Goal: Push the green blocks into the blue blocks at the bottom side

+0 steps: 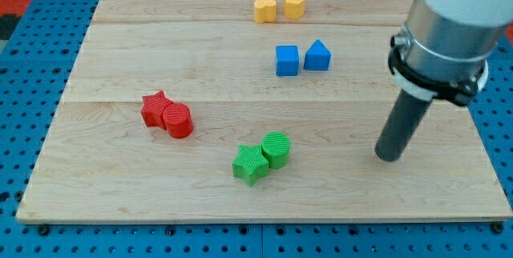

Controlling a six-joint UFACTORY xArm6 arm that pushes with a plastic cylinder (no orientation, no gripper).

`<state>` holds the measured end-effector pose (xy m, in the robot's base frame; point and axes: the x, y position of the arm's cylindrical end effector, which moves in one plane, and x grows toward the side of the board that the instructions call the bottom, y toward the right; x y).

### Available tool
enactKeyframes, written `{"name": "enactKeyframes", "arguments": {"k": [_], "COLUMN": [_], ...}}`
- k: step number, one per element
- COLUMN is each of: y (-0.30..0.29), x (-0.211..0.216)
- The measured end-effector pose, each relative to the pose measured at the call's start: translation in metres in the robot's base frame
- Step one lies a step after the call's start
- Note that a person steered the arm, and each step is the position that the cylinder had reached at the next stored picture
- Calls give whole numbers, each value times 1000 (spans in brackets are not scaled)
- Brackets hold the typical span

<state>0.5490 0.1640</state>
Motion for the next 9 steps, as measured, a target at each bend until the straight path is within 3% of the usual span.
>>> {"name": "enactKeyframes", "arguments": {"k": [1, 2, 3, 5, 6, 8, 9], "y": [-30, -123, -175, -222, -163, -110, -103], "x": [53, 69, 61, 25, 12, -4, -50]}}
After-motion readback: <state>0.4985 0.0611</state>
